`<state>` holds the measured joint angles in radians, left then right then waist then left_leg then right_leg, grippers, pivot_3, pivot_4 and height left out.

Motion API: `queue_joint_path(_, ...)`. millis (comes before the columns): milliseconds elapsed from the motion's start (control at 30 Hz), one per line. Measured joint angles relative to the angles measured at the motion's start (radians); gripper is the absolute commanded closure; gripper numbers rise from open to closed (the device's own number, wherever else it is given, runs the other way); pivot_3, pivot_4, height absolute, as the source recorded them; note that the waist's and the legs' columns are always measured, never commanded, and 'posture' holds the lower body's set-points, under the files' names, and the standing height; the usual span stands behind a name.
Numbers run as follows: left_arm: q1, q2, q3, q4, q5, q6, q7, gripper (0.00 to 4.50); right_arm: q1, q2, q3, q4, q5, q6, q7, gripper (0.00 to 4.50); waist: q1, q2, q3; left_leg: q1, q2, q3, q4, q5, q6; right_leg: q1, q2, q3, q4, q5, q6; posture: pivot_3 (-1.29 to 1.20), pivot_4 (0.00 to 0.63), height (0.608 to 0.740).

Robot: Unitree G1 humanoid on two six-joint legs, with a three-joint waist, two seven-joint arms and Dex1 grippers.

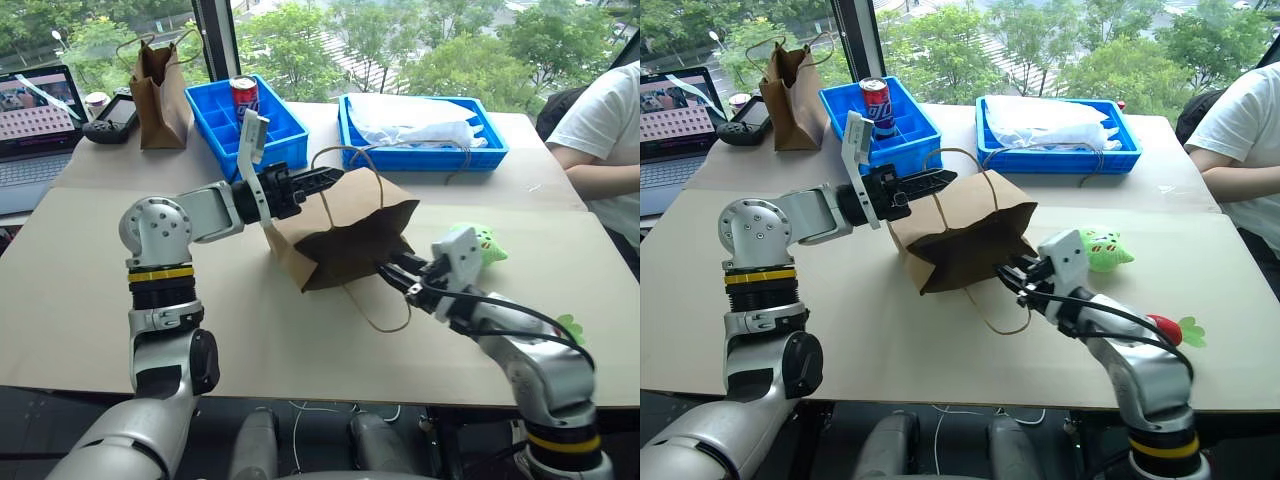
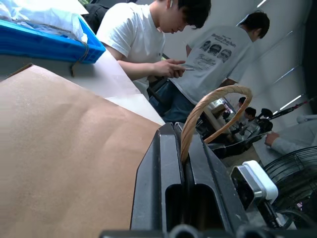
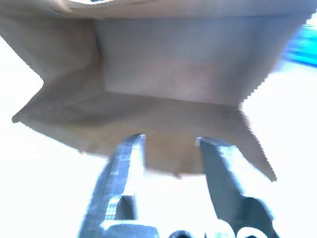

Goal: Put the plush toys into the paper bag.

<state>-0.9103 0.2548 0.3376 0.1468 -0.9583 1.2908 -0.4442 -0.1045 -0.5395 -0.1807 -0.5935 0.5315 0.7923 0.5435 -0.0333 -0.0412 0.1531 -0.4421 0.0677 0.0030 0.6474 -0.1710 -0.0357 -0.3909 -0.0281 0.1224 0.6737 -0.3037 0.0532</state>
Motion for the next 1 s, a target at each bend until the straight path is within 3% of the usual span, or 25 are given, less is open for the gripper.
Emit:
queue_joint_path(133, 0.006, -0.006, 0.016, -0.001, -0.017, 0.000, 0.021, 4.50, -0.030, -0.083, -0.166, 0.029, 0.087, 0.046, 0.018, 0.03, -0.006, 0.000, 0.000, 0.001, 0.000, 0.000, -0.001, 0.000, 0.000, 0.000, 0.000, 0.000, 0.000, 0.000, 0.000, 0.00, 0.150, 0.704)
queue_joint_path(300, 0.007, -0.029, 0.016, -0.006, -0.033, 0.001, 0.047, 4.50, -0.186, -0.136, -0.129, 0.312, -0.071, -0.039, -0.065, 0.03, -0.012, 0.000, 0.000, 0.002, 0.000, 0.000, -0.001, 0.000, 0.000, 0.000, 0.000, 0.001, -0.001, 0.000, 0.000, 0.00, 0.150, 0.704)
queue_joint_path(467, 0.006, -0.018, 0.015, -0.007, -0.043, 0.006, 0.056, 4.50, -0.286, -0.072, 0.002, 0.716, -0.240, -0.188, -0.119, 0.03, -0.009, 0.001, 0.001, 0.000, -0.001, 0.000, -0.004, 0.000, 0.000, -0.001, 0.000, 0.001, -0.003, 0.000, 0.000, 0.00, 0.150, 0.704)
queue_joint_path(600, -0.006, -0.005, 0.018, -0.003, -0.053, 0.021, 0.067, 4.50, -0.349, -0.017, 0.006, 0.918, -0.299, -0.312, -0.175, 1.12, -0.009, 0.002, 0.001, -0.001, -0.001, 0.000, -0.004, 0.000, 0.000, -0.001, -0.001, 0.001, -0.004, 0.000, 0.000, 0.00, 0.150, 0.704)
queue_joint_path(767, -0.028, -0.001, 0.026, -0.001, -0.065, 0.025, 0.082, 4.50, -0.336, -0.010, -0.001, 0.926, -0.313, -0.373, -0.181, 2.77, -0.010, 0.002, 0.001, 0.000, -0.001, 0.000, -0.004, 0.000, 0.000, 0.000, -0.001, 0.001, -0.003, 0.000, 0.000, 0.00, 0.150, 0.704)
queue_joint_path(867, -0.034, -0.003, 0.035, 0.012, -0.068, 0.026, 0.093, 4.50, -0.256, -0.041, -0.001, 0.783, -0.312, -0.369, -0.144, 3.77, -0.009, 0.005, 0.003, 0.000, -0.002, 0.000, -0.004, 0.000, 0.000, 0.000, -0.001, 0.001, -0.003, 0.000, 0.000, 0.00, 0.150, 0.704)
queue_joint_path(933, -0.038, -0.004, 0.038, 0.020, -0.072, 0.028, 0.101, 4.50, -0.187, -0.137, 0.011, 0.602, -0.293, -0.309, -0.061, 4.43, -0.008, 0.012, 0.008, -0.001, -0.004, 0.000, -0.004, 0.000, 0.000, 0.000, -0.002, 0.001, -0.003, 0.000, 0.001, 0.00, 0.150, 0.704)
queue_joint_path(1000, -0.039, -0.001, 0.037, 0.021, -0.076, 0.028, 0.100, 4.50, -0.156, -0.246, 0.013, 0.440, -0.269, -0.245, 0.021, 4.49, -0.006, 0.016, 0.010, -0.001, -0.004, 0.000, -0.004, 0.000, 0.000, 0.000, -0.003, 0.001, -0.003, -0.001, 0.001, 0.00, 0.150, 0.704)
